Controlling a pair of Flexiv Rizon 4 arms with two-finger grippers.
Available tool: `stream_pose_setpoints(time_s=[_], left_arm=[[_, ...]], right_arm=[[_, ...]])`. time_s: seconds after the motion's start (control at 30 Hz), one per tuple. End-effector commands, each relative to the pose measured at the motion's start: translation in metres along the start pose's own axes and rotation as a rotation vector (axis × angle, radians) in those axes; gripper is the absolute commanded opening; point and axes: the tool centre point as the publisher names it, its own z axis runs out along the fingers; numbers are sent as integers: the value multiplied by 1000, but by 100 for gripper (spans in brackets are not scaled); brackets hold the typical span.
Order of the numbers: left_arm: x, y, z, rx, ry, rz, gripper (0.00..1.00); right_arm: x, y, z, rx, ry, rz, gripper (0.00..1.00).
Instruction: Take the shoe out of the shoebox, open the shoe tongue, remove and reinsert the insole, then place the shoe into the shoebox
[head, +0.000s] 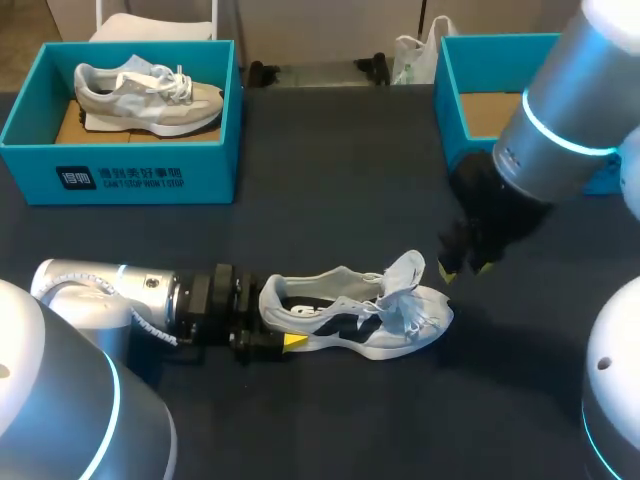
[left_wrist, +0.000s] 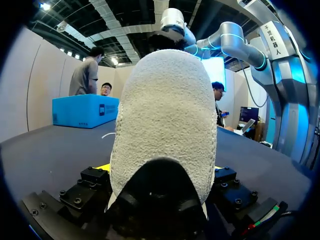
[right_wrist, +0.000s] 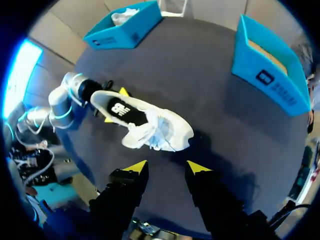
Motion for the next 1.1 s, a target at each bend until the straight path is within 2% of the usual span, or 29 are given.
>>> stream_pose_setpoints(time_s=[0.03,0.17,0.23,0.27,0.3,0.47,0.6,0.83,1.1], left_arm=[[1,0,0,-1,-3,0,0],[1,0,0,-1,-3,0,0],[1,0,0,-1,-3,0,0],[1,0,0,-1,-3,0,0],[1,0,0,-1,-3,0,0],[1,0,0,-1,-3,0,0],[1,0,0,-1,-3,0,0],[1,0,0,-1,-3,0,0],[1,0,0,-1,-3,0,0]], right_arm=[[26,22,-23,93,-226,-138,47],[44,33,-18,146,-279,-238,43],[54,37,-15,165,-303,-292,35],[57,39,-14,166,-306,-320,13],[60,40,-13,167,-310,-349,0],[73,44,-8,191,-342,-455,0],[82,50,-3,160,-281,-588,0],[99,68,15,164,-213,-718,0],[103,71,18,165,-185,-739,0]])
